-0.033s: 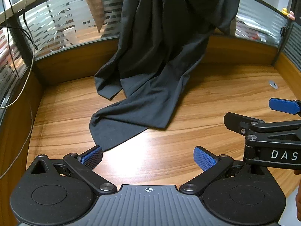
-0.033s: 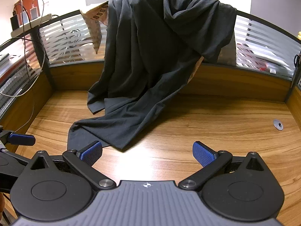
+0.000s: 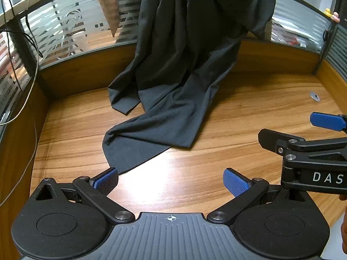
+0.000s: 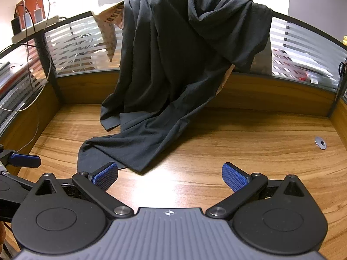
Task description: Fold clothes
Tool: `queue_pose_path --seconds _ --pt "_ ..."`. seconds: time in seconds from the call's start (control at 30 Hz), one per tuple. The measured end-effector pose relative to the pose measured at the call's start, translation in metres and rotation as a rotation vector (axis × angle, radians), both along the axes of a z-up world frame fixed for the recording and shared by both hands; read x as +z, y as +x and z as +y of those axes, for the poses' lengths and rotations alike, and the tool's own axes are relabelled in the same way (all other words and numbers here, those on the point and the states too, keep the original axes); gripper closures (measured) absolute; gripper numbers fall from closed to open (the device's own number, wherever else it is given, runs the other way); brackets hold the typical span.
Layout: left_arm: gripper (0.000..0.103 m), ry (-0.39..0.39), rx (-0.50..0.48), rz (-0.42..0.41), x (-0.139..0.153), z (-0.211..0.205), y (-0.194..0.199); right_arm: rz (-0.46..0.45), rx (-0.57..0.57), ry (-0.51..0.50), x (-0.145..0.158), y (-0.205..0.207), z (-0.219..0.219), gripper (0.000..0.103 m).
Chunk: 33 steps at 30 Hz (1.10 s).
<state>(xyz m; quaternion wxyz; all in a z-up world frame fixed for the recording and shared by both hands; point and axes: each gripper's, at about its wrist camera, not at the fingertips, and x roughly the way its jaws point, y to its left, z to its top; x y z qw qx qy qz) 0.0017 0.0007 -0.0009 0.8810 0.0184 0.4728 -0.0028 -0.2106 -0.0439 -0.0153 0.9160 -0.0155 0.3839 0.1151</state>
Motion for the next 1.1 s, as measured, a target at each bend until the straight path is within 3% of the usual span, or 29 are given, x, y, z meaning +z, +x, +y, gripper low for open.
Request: queue_pose_path --seconds 0.2,1.1 --pt "0.0 -0.009 -0.002 0.032 -0.003 0.003 0.006 0.049 -0.016 0.001 0.0 0.009 0.001 0.0" --pt "0.0 -0.02 -0.046 0.014 -0.001 -0.001 -0.001 -0.001 -0.042 -0.021 0.003 -0.004 -0.003 0.0"
